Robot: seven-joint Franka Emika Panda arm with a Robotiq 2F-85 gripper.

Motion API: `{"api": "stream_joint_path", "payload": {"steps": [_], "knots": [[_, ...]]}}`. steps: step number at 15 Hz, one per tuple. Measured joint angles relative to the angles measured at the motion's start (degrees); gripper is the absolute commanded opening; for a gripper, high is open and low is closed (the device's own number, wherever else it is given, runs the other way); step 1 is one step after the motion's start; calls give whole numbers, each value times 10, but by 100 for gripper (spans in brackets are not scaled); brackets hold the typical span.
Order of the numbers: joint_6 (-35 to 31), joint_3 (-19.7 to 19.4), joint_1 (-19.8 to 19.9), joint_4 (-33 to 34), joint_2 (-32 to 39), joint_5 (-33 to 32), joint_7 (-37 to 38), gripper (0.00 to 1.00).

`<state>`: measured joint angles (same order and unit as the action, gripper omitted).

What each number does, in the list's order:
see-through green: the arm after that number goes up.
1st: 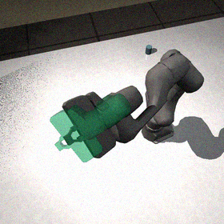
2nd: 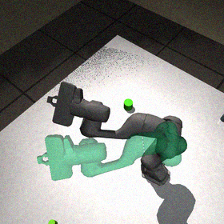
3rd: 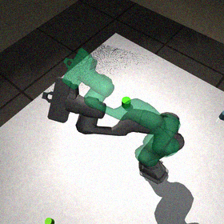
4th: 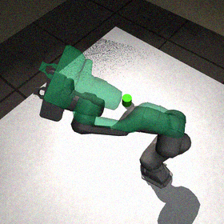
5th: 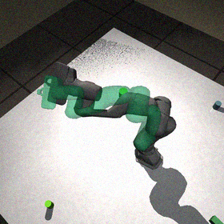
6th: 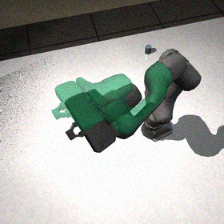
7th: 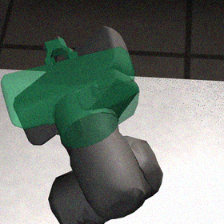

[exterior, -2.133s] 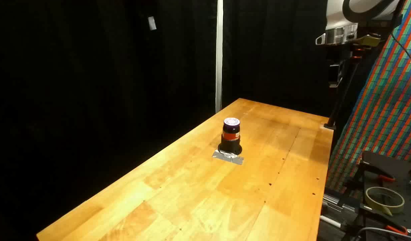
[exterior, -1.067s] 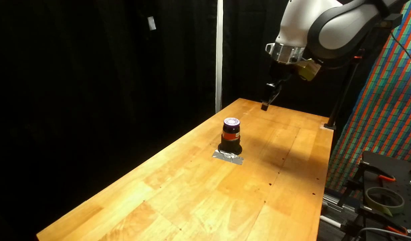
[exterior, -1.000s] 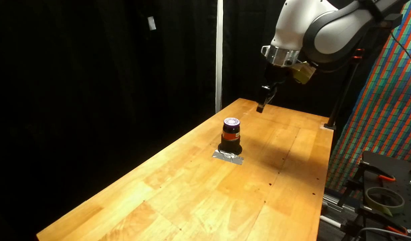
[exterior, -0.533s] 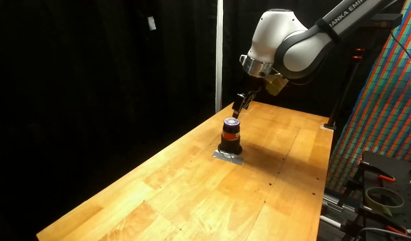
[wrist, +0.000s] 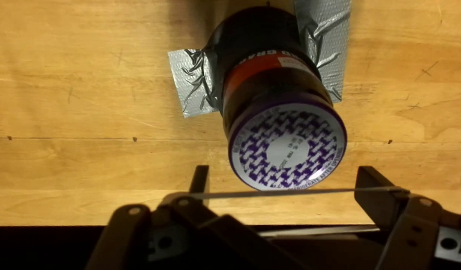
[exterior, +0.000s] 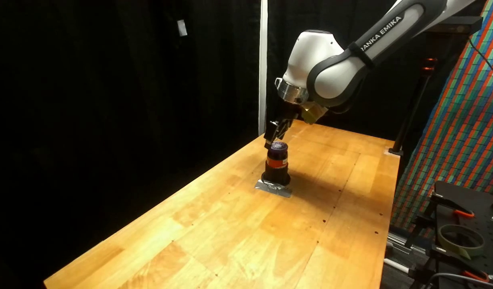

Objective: Put the rubber band around the jar.

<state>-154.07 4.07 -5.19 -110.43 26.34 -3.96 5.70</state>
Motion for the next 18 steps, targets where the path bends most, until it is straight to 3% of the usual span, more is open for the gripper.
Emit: {"api": "stream_joint_path", "payload": {"steps": [9, 18], "knots": [[-10, 0, 11, 38, 61, 23, -19, 100], [-34, 0, 14, 42, 78, 35, -21, 100]]}}
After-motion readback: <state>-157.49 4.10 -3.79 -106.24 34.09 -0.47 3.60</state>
